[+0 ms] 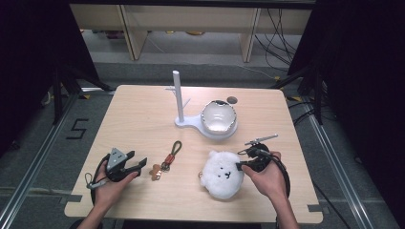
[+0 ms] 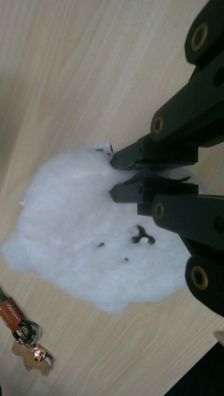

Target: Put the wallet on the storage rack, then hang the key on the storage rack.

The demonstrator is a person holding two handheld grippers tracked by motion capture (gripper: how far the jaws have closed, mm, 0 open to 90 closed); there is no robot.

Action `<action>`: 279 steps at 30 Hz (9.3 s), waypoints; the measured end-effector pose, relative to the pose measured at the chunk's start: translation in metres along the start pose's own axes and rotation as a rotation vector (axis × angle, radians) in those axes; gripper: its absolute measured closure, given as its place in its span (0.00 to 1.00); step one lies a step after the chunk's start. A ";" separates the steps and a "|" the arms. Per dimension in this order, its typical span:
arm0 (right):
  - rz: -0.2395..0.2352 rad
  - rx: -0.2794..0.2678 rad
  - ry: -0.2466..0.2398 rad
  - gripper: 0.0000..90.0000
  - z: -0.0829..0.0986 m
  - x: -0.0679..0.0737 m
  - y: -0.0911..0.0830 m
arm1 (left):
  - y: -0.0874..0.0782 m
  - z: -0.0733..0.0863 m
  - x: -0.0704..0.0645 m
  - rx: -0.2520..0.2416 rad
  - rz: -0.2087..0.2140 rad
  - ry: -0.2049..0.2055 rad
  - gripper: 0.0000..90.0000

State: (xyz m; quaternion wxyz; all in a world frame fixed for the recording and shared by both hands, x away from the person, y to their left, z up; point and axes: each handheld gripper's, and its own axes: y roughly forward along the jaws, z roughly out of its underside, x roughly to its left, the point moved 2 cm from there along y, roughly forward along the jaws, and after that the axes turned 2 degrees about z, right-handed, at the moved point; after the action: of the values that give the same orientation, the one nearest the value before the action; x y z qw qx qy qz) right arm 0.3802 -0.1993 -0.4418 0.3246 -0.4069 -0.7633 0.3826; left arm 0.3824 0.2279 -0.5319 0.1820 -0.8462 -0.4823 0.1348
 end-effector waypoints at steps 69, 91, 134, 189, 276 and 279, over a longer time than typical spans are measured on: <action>0.021 -0.595 -0.001 0.95 -0.061 -0.001 -0.050 | 0.000 0.000 0.000 0.000 -0.002 -0.008 0.43; 0.029 -0.678 0.064 0.95 -0.110 -0.014 -0.039 | 0.000 0.000 0.001 -0.002 0.003 -0.010 0.43; 0.221 -0.696 0.096 0.94 -0.110 -0.034 0.036 | -0.001 0.000 0.000 -0.001 0.005 -0.009 0.43; 0.257 -0.503 0.182 0.54 -0.010 -0.085 0.017 | 0.002 -0.021 -0.022 0.044 0.076 -0.045 0.39; 0.164 -0.328 0.207 0.61 0.023 -0.092 0.021 | 0.098 -0.081 -0.058 0.872 0.206 0.248 0.74; 0.165 -0.326 0.209 0.61 0.023 -0.092 0.021 | 0.097 -0.080 -0.058 0.867 0.210 0.252 0.75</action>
State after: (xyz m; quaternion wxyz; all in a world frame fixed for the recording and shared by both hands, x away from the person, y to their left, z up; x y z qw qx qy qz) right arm 0.4117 -0.2792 -0.4879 0.2995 -0.5527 -0.7414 0.2350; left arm 0.4603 0.1177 -0.4991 0.5615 -0.7460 -0.2673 0.2380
